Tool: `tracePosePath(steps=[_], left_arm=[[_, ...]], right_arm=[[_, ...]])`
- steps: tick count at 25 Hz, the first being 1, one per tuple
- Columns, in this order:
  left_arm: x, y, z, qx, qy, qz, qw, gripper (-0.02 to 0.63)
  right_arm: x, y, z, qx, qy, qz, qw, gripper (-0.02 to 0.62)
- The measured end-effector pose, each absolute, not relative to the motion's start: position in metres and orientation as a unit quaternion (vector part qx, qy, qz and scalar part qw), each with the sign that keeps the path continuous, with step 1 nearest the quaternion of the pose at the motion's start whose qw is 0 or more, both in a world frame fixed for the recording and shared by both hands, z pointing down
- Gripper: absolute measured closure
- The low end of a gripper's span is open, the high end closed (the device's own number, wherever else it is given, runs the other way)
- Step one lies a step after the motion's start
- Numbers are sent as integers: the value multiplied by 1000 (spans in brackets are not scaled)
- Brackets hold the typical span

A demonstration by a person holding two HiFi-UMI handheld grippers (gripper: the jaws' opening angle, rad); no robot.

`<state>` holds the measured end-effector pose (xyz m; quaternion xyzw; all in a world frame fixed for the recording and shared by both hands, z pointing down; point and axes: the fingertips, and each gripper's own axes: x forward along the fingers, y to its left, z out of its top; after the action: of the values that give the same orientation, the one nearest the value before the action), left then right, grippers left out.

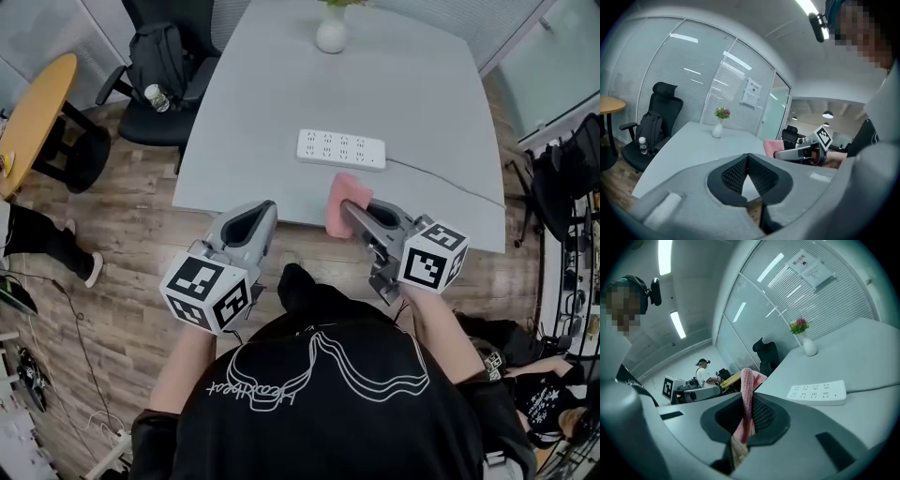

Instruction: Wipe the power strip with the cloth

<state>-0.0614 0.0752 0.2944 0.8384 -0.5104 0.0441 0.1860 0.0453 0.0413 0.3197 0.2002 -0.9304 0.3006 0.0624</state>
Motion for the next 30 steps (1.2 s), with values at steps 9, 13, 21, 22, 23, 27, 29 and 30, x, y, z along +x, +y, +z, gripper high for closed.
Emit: tracePosePath(steps=[9, 13, 21, 22, 23, 27, 29, 30], left_arm=[[-86, -27, 334, 843, -493, 103, 188, 594], [-91, -65, 357, 845, -481, 128, 195, 594], [-111, -101, 381, 846, -460, 151, 225, 594], [-109, -102, 383, 845, -459, 153, 228, 594], [-106, -102, 386, 845, -457, 157, 229, 594], [-98, -101, 394, 851, -444, 172, 221, 594], [-96, -104, 398, 852, -440, 177, 221, 594], [-95, -106, 400, 853, -437, 177, 224, 594]], right_arm=[[13, -48, 357, 179, -923, 329, 92, 568], [11, -86, 376, 187, -910, 358, 90, 569], [-14, -121, 403, 207, -885, 401, 117, 569], [-13, -122, 405, 207, -882, 408, 116, 569], [-13, -124, 409, 208, -879, 414, 115, 569], [-12, -131, 421, 226, -866, 429, 121, 569], [-11, -136, 429, 234, -859, 437, 128, 569], [-12, -138, 432, 236, -856, 441, 132, 569]])
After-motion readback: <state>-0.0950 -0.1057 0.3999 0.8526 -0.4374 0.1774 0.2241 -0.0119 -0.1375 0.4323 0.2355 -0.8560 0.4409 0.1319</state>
